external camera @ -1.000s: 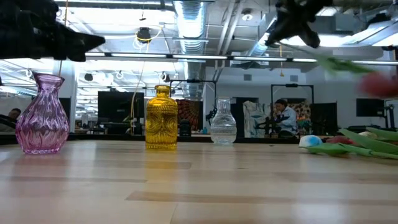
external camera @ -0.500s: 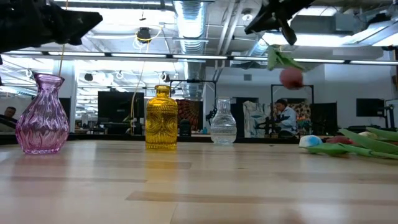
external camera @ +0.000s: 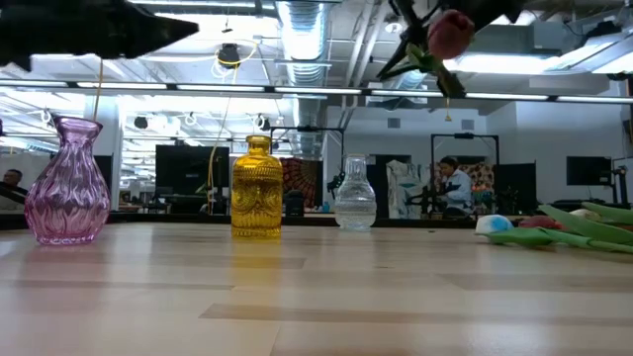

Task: Sort flowers into vase by color
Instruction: Put the red flower into the transparent vase

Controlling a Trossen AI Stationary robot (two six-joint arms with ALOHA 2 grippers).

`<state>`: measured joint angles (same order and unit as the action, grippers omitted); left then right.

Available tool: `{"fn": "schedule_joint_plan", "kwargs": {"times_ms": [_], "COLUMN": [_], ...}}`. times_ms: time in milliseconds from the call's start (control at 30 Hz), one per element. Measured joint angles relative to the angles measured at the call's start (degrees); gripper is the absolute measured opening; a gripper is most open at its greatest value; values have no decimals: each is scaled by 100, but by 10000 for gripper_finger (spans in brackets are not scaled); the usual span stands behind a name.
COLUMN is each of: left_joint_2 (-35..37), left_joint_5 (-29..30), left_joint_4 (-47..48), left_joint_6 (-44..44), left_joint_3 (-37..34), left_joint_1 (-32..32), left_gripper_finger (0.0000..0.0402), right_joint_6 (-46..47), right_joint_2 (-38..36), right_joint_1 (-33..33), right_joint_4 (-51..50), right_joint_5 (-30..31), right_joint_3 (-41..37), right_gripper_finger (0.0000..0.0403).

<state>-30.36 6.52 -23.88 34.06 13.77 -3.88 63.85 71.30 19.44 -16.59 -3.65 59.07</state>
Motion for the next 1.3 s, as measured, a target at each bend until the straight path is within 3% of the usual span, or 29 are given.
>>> {"fn": "schedule_joint_plan", "kwargs": {"times_ms": [300, 533, 967, 1300], "left_joint_2": [-2330, -3654, -5261, -6197], "left_joint_5": [-6, -4, 65, 185], "left_joint_4": [-4, 42, 33, 45], "left_joint_6": [688, 1274, 2785, 3412], "left_joint_3": [1362, 2154, 3250, 3970], "left_joint_1": [0, 50, 585, 732], "left_gripper_finger": [95, 95, 95, 95], "right_joint_6": [215, 525, 1029, 1022], "right_joint_2": [498, 842, 1155, 1125], "right_joint_1": [178, 175, 173, 173], "right_joint_4": [284, 459, 737, 837], "right_joint_5": [-747, -1172, -1299, -1295], "right_joint_3": [0, 0, -4, -4], "right_gripper_finger": [34, 35, 35, 36]}}
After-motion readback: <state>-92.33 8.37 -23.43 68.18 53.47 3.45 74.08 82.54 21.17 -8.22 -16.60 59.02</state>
